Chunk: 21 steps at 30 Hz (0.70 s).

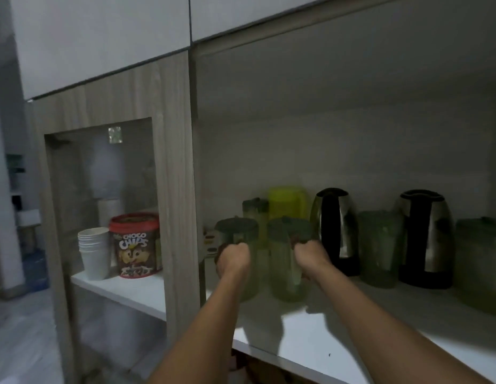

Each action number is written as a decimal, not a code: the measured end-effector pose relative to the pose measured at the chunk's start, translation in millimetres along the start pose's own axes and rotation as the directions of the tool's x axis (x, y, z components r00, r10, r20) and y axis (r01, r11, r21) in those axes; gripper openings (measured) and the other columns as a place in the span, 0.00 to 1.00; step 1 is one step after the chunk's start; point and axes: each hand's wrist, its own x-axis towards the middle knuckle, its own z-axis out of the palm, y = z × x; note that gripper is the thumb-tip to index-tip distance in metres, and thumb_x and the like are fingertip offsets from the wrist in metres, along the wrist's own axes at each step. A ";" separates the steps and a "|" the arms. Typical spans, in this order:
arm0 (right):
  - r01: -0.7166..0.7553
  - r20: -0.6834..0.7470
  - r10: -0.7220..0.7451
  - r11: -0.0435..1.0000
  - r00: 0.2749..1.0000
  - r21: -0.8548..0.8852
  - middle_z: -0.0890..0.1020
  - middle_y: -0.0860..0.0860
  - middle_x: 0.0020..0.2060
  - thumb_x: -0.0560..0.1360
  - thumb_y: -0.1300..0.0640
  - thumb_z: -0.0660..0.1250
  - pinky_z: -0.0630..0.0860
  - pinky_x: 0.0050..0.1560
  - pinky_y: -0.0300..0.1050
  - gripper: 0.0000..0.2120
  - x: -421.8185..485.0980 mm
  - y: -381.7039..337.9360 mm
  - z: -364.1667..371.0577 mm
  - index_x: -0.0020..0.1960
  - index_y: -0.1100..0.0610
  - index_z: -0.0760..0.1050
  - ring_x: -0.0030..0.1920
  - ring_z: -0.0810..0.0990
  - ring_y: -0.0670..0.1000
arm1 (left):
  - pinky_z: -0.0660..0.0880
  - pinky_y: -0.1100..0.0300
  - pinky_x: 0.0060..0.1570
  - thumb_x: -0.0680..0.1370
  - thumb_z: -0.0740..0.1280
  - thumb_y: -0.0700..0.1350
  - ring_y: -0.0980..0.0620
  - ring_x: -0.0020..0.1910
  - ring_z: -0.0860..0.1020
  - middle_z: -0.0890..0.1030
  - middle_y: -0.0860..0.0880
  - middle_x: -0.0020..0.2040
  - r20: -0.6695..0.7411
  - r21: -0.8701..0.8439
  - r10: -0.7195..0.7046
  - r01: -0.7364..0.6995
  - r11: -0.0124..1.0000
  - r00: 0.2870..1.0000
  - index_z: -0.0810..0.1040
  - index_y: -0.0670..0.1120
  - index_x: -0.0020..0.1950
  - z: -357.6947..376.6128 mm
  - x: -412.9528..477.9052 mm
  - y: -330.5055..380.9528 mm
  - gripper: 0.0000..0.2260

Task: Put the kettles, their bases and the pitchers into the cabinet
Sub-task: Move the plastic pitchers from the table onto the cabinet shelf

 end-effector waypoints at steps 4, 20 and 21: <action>-0.008 0.086 0.007 1.000 0.996 0.006 0.80 0.63 0.60 0.80 0.45 0.58 0.79 0.59 0.57 0.24 52.3 -5.9 18.0 0.63 0.63 0.77 0.58 0.81 0.63 | 0.72 0.55 0.43 0.81 0.58 0.49 0.45 0.41 0.78 0.80 0.42 0.46 -0.071 0.025 -0.025 0.027 0.999 0.997 0.79 0.39 0.51 14.9 42.3 11.2 0.15; 0.009 0.091 -0.004 0.999 0.996 -0.050 0.81 0.62 0.52 0.82 0.42 0.54 0.78 0.50 0.52 0.27 172.0 4.7 47.5 0.59 0.65 0.77 0.51 0.81 0.60 | 0.73 0.45 0.64 0.80 0.61 0.46 0.36 0.64 0.75 0.75 0.35 0.65 -0.013 -0.100 -0.012 0.011 0.995 1.000 0.72 0.34 0.66 59.9 150.8 21.3 0.20; 0.014 0.099 -0.009 0.999 0.995 -0.045 0.81 0.63 0.53 0.82 0.42 0.54 0.79 0.51 0.53 0.26 173.5 4.5 47.9 0.57 0.64 0.77 0.53 0.82 0.61 | 0.73 0.45 0.64 0.80 0.62 0.47 0.37 0.63 0.75 0.76 0.36 0.64 -0.013 -0.130 -0.018 0.016 0.991 1.000 0.72 0.35 0.66 60.9 150.5 22.0 0.20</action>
